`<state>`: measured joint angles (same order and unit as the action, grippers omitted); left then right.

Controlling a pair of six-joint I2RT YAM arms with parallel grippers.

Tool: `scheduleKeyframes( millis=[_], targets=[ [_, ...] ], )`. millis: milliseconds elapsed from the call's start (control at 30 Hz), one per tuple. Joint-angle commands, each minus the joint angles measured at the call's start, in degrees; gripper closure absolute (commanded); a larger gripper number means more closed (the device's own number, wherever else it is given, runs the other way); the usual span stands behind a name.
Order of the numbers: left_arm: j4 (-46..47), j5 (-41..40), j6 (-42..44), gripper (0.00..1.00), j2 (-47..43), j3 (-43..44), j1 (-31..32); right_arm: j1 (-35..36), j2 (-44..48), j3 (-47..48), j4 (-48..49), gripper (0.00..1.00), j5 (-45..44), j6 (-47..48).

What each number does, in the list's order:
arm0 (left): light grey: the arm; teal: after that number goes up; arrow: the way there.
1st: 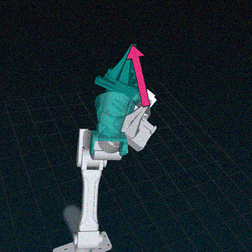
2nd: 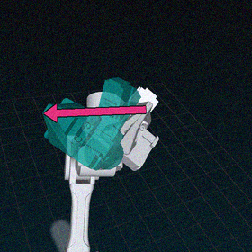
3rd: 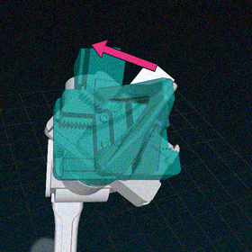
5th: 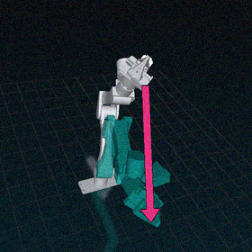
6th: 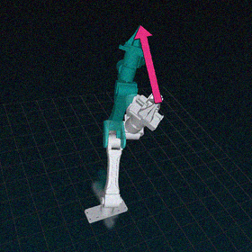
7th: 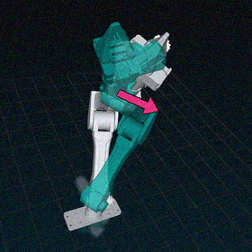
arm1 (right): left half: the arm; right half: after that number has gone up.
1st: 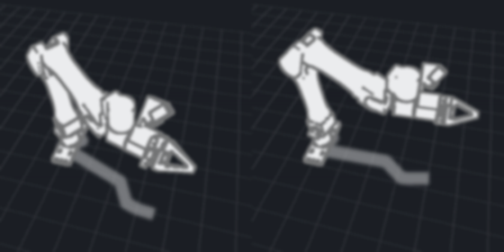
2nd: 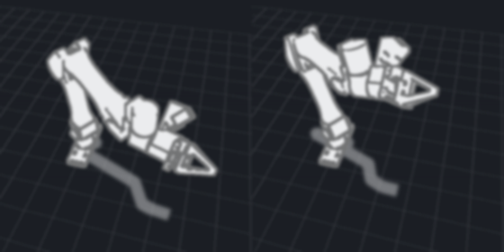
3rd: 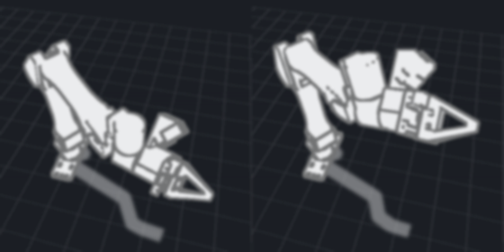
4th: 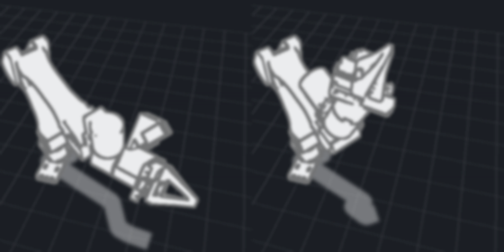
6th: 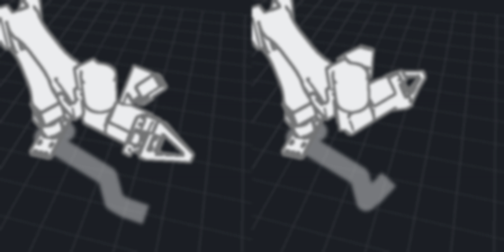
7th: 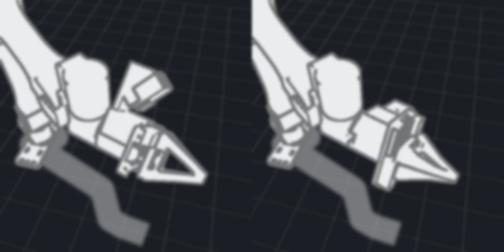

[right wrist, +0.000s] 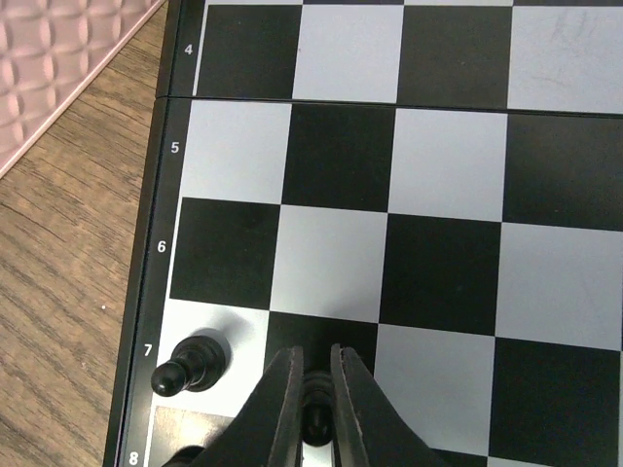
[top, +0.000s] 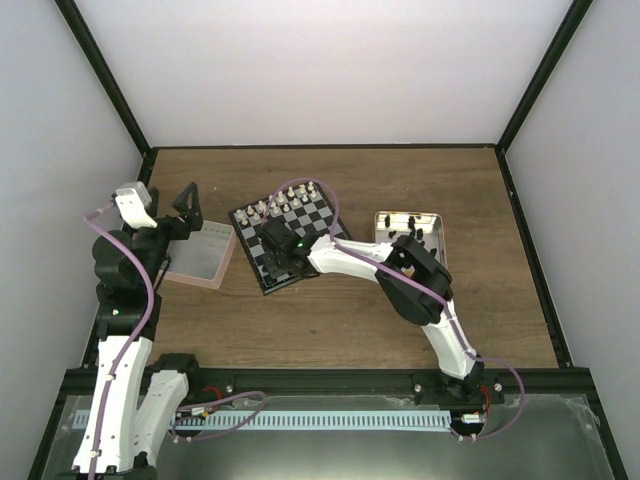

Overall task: Set up the chess pieces on the board
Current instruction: Place the chess piece on the chessboard.

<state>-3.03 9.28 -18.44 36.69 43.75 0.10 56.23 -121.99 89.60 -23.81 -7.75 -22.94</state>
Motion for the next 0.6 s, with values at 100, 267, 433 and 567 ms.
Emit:
scheduleKeyframes(
  millis=[100,267,433,567],
  targets=[
    [1.4,0.4,-0.1,0.0,-0.1,-0.4,0.1,0.2,-2.4,2.7,0.0,0.92,0.4,0.4],
    [1.4,0.3,-0.1,0.0,-0.1,-0.5,0.2,0.3,-3.0,3.9,-0.8,0.92,0.0,0.2],
    [1.4,0.4,-0.1,0.0,-0.1,-0.6,0.2,0.2,-1.3,4.1,-1.4,0.82,-0.1,0.0],
    [1.4,0.4,-0.1,0.0,0.0,-0.6,0.2,0.2,1.8,4.4,-1.5,0.71,-0.1,-1.1]
  ],
)
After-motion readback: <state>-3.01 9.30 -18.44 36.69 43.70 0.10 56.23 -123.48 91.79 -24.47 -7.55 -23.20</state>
